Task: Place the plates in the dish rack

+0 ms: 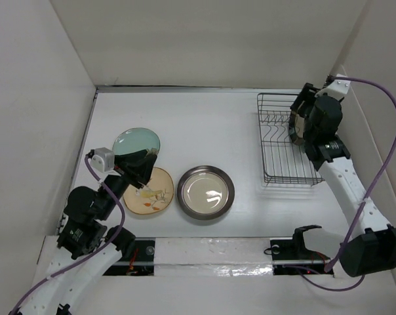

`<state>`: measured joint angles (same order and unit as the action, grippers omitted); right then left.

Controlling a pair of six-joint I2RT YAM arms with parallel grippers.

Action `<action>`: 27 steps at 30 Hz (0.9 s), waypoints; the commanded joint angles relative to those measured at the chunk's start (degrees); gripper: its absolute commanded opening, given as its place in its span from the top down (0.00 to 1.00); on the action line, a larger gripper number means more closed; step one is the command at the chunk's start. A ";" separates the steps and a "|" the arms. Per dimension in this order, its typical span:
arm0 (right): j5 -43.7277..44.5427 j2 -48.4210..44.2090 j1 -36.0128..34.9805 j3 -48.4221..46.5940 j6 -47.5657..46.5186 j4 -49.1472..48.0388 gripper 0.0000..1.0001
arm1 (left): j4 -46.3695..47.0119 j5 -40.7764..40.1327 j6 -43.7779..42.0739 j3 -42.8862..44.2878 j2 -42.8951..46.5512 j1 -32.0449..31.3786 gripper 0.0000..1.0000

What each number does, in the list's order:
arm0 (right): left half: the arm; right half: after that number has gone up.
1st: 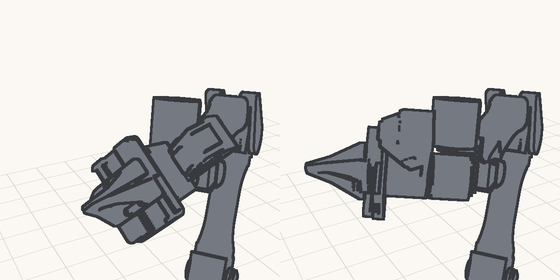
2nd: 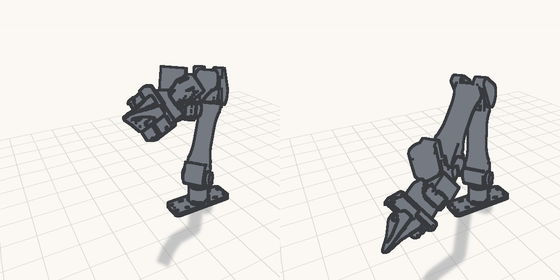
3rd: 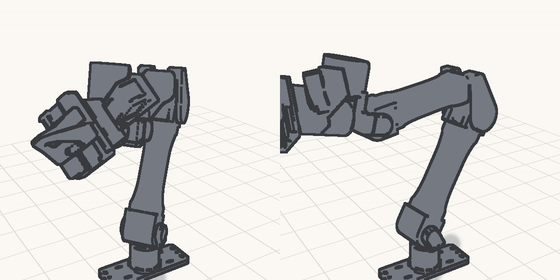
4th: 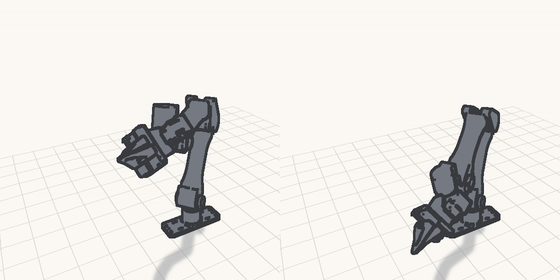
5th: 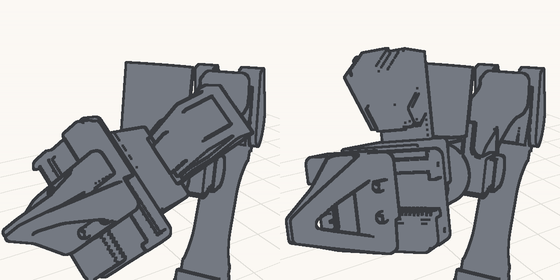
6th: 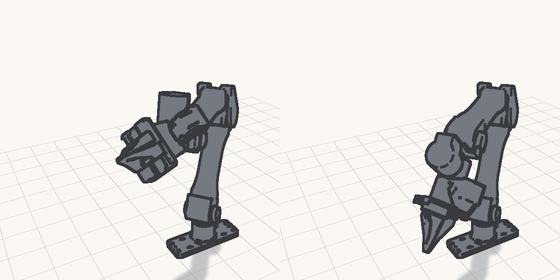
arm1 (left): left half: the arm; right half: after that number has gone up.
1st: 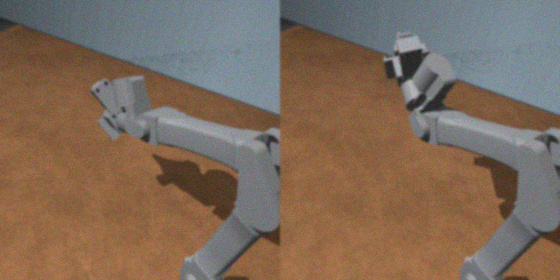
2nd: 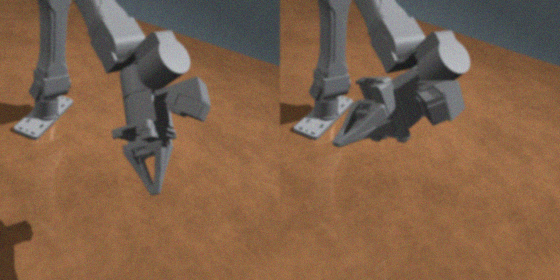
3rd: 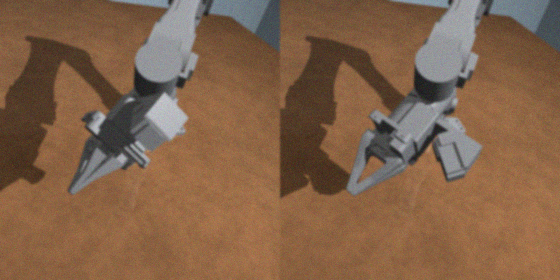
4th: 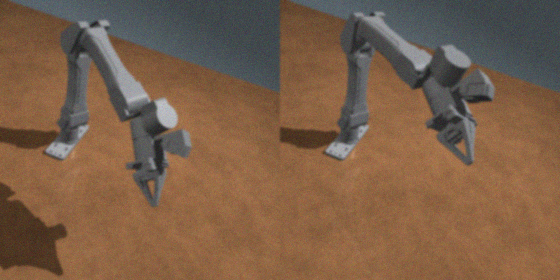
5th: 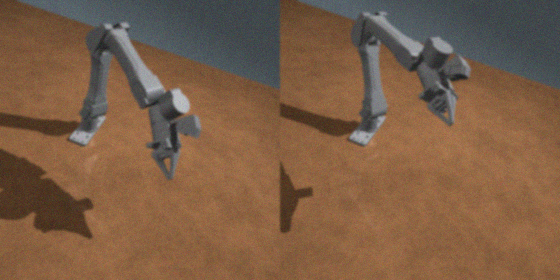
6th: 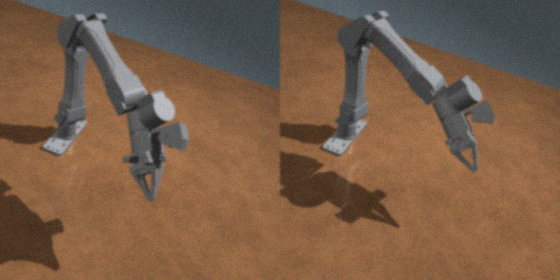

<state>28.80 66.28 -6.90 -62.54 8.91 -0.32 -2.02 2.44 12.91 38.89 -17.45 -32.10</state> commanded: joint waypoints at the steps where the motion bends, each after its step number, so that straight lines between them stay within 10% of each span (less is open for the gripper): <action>1: -4.44 -0.98 -6.26 -2.76 2.69 -2.67 0.30 | 2.28 -1.47 -0.07 -0.05 -1.88 0.28 0.64; 5: -13.64 3.49 -14.71 -1.01 8.05 -6.96 0.98 | 2.46 -3.56 -0.16 -0.57 -3.02 0.28 0.71; 6: -14.90 5.33 -16.55 -1.00 9.27 -9.15 1.00 | 2.46 -4.28 -0.25 -0.57 -3.29 0.28 0.74; 13: -26.76 33.35 -32.73 -13.81 15.52 -15.94 0.98 | 2.90 -10.51 -0.69 -1.37 -3.38 0.28 1.00; 19: -34.59 54.02 -36.96 -30.85 21.22 -13.92 0.47 | 3.08 -15.26 -1.13 -2.24 -3.55 0.28 1.00; 27: -37.31 68.62 -37.58 -41.07 33.97 -14.62 0.36 | 3.08 -15.89 -2.18 -1.72 -8.64 0.28 0.68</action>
<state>-6.02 132.97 -44.71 -99.11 36.40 -11.49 -1.50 -12.53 11.75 36.95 -23.97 -32.10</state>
